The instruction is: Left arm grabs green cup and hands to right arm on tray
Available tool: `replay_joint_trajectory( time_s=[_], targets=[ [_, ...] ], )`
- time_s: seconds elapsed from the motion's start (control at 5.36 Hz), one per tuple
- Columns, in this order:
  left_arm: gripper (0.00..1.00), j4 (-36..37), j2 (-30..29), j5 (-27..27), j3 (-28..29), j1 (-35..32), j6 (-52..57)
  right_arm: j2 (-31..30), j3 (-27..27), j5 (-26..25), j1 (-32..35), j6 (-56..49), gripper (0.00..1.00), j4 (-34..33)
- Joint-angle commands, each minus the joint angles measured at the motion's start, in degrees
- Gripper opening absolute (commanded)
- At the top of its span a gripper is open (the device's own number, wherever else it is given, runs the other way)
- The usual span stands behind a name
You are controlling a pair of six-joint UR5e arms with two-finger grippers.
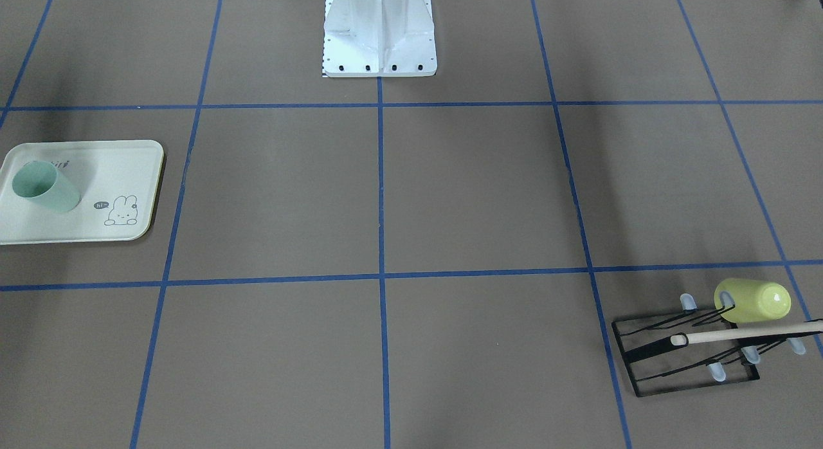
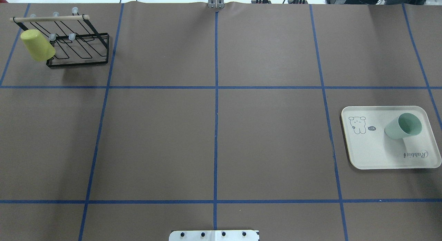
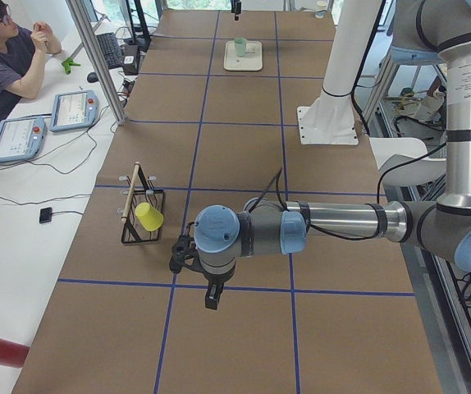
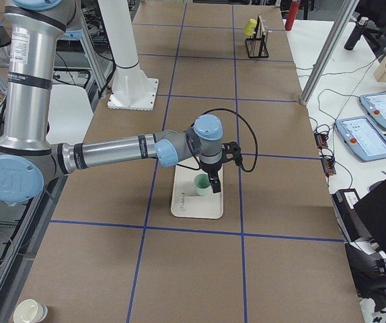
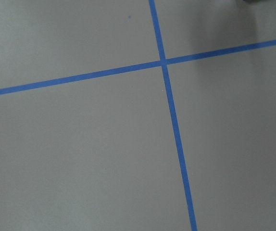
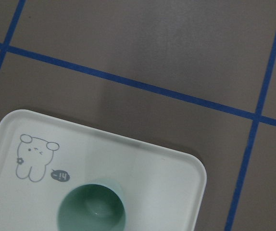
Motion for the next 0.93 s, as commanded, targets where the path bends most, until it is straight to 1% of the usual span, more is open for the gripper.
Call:
replay_joint_trajectory(
  time_s=[0.0, 0.19, 0.37, 0.56, 0.75],
  targets=[
    [1.00, 0.0, -0.2, 0.6, -2.5, 0.1, -4.8, -0.8, -1.1, 1.1, 10.2, -14.4, 1.00, -10.0],
    [1.00, 0.0, -0.7, 1.6, -2.8, 0.3, -6.0, -1.3, -3.1, 0.9, 13.7, -20.2, 1.00, -11.6],
    [1.00, 0.0, -0.9, 1.6, -3.0, 0.5, -5.5, -3.9, -4.7, 0.8, 15.9, -23.3, 1.00, -10.9],
    [1.00, 0.0, -0.8, 1.5, -3.0, 0.6, -5.9, -5.2, -4.7, 0.0, 19.2, -23.6, 1.00, -10.8],
    [1.00, -0.3, -0.3, 1.4, -3.4, 0.5, -5.0, -6.4, -3.8, -0.2, 20.1, -23.5, 1.00, -10.8]
  ],
)
